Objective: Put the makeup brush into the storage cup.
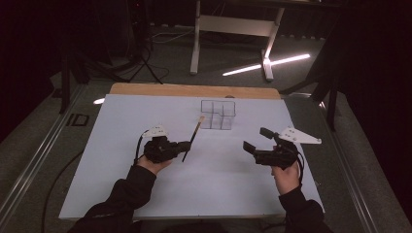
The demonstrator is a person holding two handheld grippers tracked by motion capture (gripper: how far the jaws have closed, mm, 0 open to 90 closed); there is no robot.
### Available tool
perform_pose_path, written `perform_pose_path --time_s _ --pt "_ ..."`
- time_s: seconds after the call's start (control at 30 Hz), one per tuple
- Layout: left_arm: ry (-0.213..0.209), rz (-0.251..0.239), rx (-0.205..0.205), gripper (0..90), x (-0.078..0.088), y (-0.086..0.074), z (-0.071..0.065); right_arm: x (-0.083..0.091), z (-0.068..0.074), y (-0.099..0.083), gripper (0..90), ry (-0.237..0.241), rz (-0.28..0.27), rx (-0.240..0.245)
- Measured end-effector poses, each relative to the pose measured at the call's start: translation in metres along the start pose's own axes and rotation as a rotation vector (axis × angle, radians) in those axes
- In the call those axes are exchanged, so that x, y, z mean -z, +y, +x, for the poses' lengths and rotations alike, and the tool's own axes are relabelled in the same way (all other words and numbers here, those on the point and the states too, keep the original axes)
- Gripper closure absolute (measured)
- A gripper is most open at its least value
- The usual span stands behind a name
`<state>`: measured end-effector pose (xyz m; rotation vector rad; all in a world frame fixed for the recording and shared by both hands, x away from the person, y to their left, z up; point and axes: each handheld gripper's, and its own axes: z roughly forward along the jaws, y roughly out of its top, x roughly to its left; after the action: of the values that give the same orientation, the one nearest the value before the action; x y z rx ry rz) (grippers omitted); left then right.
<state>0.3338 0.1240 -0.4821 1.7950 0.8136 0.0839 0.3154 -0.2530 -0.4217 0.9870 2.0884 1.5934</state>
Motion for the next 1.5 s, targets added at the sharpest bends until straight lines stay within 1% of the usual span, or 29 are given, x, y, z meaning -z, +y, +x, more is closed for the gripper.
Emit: perform_pose_path --time_s 0.1,0.13,0.2,0.23,0.27,0.3,0.33,0.37,0.47,0.53,0.57,0.63,0.67,0.7,0.73,0.8,0.83,0.87,0.9,0.97,1.03,1.07,1.1,1.17,1.2,1.23,1.33,1.43,1.5 --pt "-0.009 -0.016 0.0 84.1 -0.002 0.001 -0.001 -0.006 0.0 0.003 10.9 0.038 0.015 -0.024" --pt "-0.019 -0.041 -0.006 84.1 -0.003 0.001 -0.002 -0.012 0.002 0.005 11.0 0.055 0.023 -0.032" --pt "-0.031 -0.042 -0.008 84.1 -0.004 0.001 -0.003 -0.015 0.004 0.006 11.1 0.049 0.033 -0.029" --pt "-0.043 -0.067 -0.011 84.1 -0.006 -0.001 -0.003 -0.02 0.006 0.008 12.4 0.053 0.031 -0.033" --pt "-0.043 -0.067 -0.011 84.1 -0.006 -0.001 -0.003 -0.022 0.006 0.009 12.4 0.073 0.027 -0.04" --pt "-0.052 -0.072 -0.016 84.1 -0.007 -0.001 -0.003 -0.022 0.006 0.009 12.4 0.073 0.027 -0.04" --pt "-0.058 -0.087 -0.017 84.0 -0.008 -0.002 -0.003 -0.026 0.006 0.011 12.7 0.103 0.019 -0.063" --pt "-0.064 -0.087 -0.018 84.1 -0.009 -0.002 -0.003 -0.028 0.006 0.012 12.8 0.126 0.018 -0.07" --pt "-0.068 -0.099 -0.016 84.1 -0.01 -0.003 -0.002 -0.033 0.006 0.014 13.5 0.167 0.023 -0.058" --pt "-0.08 -0.111 -0.013 84.1 -0.011 -0.004 -0.002 -0.037 0.008 0.015 15.2 0.185 0.029 -0.036" --pt "-0.08 -0.111 -0.013 84.1 -0.011 -0.004 -0.002 -0.037 0.008 0.015 15.2 0.185 0.029 -0.036" --pt "-0.092 -0.124 -0.01 84.0 -0.013 -0.004 -0.001 -0.041 0.01 0.015 19.7 0.225 0.036 -0.004" --pt "-0.097 -0.132 -0.009 84.1 -0.014 -0.005 -0.001 -0.042 0.01 0.015 21.8 0.239 0.03 0.0" --pt "-0.098 -0.139 -0.009 84.1 -0.014 -0.005 -0.001 -0.042 0.01 0.015 21.8 0.239 0.03 0.0" --pt "-0.109 -0.155 0.007 84.1 -0.016 -0.006 -0.001 -0.044 0.011 0.016 24.9 0.271 0.02 0.005" --pt "-0.108 -0.152 0.001 84.1 -0.017 -0.006 -0.001 -0.046 0.012 0.016 25.6 0.277 0.019 0.013" --pt "-0.112 -0.167 0.0 84.1 -0.019 -0.006 -0.002 -0.049 0.013 0.017 29.4 0.29 0.012 0.013" --pt "-0.112 -0.167 0.0 84.1 -0.019 -0.006 -0.002 -0.05 0.014 0.018 30.9 0.302 0.008 0.009" --pt "-0.13 -0.18 0.0 84.1 -0.02 -0.006 -0.002 -0.051 0.014 0.019 32.4 0.308 0.008 0.006" --pt "-0.143 -0.19 0.004 84.1 -0.021 -0.006 -0.003 -0.055 0.015 0.021 35.5 0.328 0.016 -0.016" --pt "-0.138 -0.186 -0.004 84.1 -0.022 -0.006 -0.004 -0.059 0.015 0.022 38.8 0.344 0.021 -0.033" --pt "-0.158 -0.187 -0.011 84.1 -0.023 -0.006 -0.004 -0.061 0.015 0.022 39.8 0.345 0.022 -0.045" --pt "-0.151 -0.186 -0.016 84.0 -0.024 -0.007 -0.005 -0.063 0.015 0.022 41.2 0.355 0.022 -0.062" --pt "-0.169 -0.19 -0.024 84.1 -0.025 -0.008 -0.006 -0.068 0.015 0.022 43.3 0.356 0.032 -0.09" --pt "-0.164 -0.189 -0.033 84.1 -0.026 -0.008 -0.007 -0.071 0.015 0.022 45.8 0.371 0.033 -0.111" --pt "-0.174 -0.186 -0.039 84.1 -0.027 -0.008 -0.007 -0.074 0.014 0.021 47.7 0.378 0.037 -0.127" --pt "-0.181 -0.182 -0.038 84.1 -0.028 -0.008 -0.008 -0.082 0.014 0.02 52.4 0.407 0.045 -0.171" --pt "-0.186 -0.173 -0.059 84.1 -0.03 -0.008 -0.011 -0.088 0.015 0.02 56.1 0.423 0.05 -0.192" --pt "-0.187 -0.169 -0.06 84.1 -0.031 -0.007 -0.012 -0.091 0.015 0.021 58.2 0.434 0.051 -0.209"
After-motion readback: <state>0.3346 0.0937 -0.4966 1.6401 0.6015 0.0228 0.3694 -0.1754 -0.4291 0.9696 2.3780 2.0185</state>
